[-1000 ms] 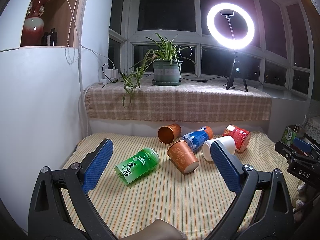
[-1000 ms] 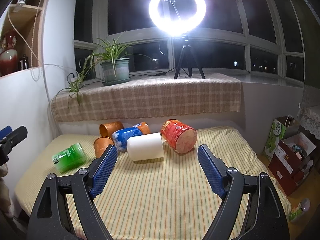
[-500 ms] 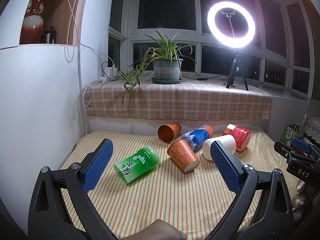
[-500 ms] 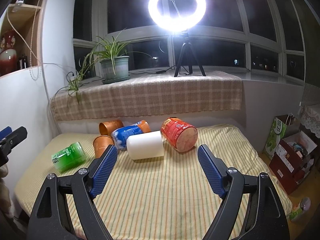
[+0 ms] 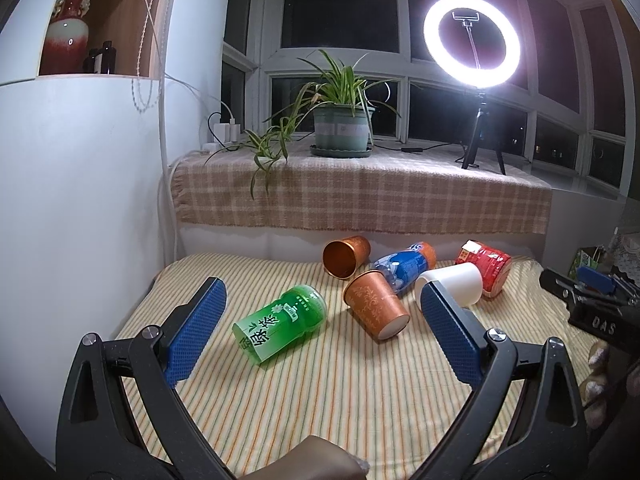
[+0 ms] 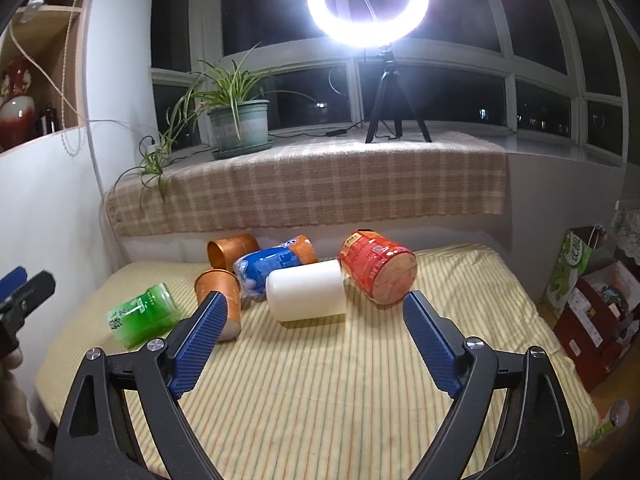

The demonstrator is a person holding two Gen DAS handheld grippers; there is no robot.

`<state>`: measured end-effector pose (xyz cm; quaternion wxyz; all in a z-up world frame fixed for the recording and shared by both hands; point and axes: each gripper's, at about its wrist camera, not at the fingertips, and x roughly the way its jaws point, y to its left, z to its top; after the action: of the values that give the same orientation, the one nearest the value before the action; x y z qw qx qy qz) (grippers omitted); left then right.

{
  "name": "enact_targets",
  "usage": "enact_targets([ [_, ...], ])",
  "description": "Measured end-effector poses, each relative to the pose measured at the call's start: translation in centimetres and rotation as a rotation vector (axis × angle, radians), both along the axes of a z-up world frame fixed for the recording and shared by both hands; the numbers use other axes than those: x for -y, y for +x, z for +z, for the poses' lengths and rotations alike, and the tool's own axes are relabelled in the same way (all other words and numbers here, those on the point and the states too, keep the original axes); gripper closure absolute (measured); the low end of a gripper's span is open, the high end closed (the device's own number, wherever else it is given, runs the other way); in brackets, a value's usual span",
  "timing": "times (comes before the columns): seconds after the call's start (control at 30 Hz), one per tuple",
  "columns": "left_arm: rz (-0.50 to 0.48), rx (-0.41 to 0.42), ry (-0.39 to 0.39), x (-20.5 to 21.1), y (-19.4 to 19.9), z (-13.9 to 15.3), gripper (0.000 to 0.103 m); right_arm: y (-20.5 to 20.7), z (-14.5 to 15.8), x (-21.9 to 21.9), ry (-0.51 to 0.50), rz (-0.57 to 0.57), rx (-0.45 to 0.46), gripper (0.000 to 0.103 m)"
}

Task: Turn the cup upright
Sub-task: 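Move the right tool down over the lying blue-and-orange Arctic Ocean cup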

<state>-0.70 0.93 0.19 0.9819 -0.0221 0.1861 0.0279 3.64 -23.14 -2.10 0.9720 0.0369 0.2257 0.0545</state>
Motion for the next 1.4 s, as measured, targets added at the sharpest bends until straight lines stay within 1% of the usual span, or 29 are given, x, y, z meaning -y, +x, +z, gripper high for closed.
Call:
enact_targets([
  [0.33,0.031,-0.033,-0.005,-2.1,1.2,-0.3,0.003,4.7,0.2,-1.7,-0.007,0.039,-0.033,0.013],
  [0.43,0.032,-0.048,-0.01,-2.9,1.4,-0.5,0.004,6.6,0.1,-2.2,0.018,0.066,-0.068,0.013],
  [0.57,0.035,-0.065,0.0,-3.5,1.6,-1.0,0.004,9.7,0.0,-2.6,0.072,0.1,-0.139,0.013],
  [0.83,0.05,-0.091,0.002,-4.4,1.7,-1.8,0.004,17.1,-1.0,-2.9,0.217,0.096,-0.325,0.013],
  [0.97,0.06,-0.101,-0.007,-5.0,1.9,-2.2,0.004,20.8,-1.9,-3.3,0.289,0.071,-0.446,0.013],
  [1.07,0.06,-0.108,-0.013,-5.3,2.0,-2.5,0.004,23.1,-2.8,-3.7,0.319,0.047,-0.518,0.014],
  [1.13,0.055,-0.114,-0.016,-5.4,2.1,-2.7,0.003,24.5,-3.4,-3.7,0.361,0.034,-0.57,0.014],
  [1.2,0.053,-0.119,-0.019,-5.5,2.1,-2.8,0.003,25.6,-4.3,-3.7,0.4,0.015,-0.623,0.018],
  [1.3,0.055,-0.125,-0.025,-5.8,2.3,-3.0,0.004,27.0,-5.5,-3.9,0.436,-0.012,-0.688,0.021],
  [1.37,0.061,-0.128,-0.03,-6.0,2.4,-3.1,0.004,27.9,-6.6,-4.4,0.452,-0.025,-0.746,0.027],
  [1.4,0.064,-0.128,-0.031,-6.1,2.4,-3.1,0.003,28.2,-6.8,-4.6,0.436,-0.043,-0.761,0.031],
])
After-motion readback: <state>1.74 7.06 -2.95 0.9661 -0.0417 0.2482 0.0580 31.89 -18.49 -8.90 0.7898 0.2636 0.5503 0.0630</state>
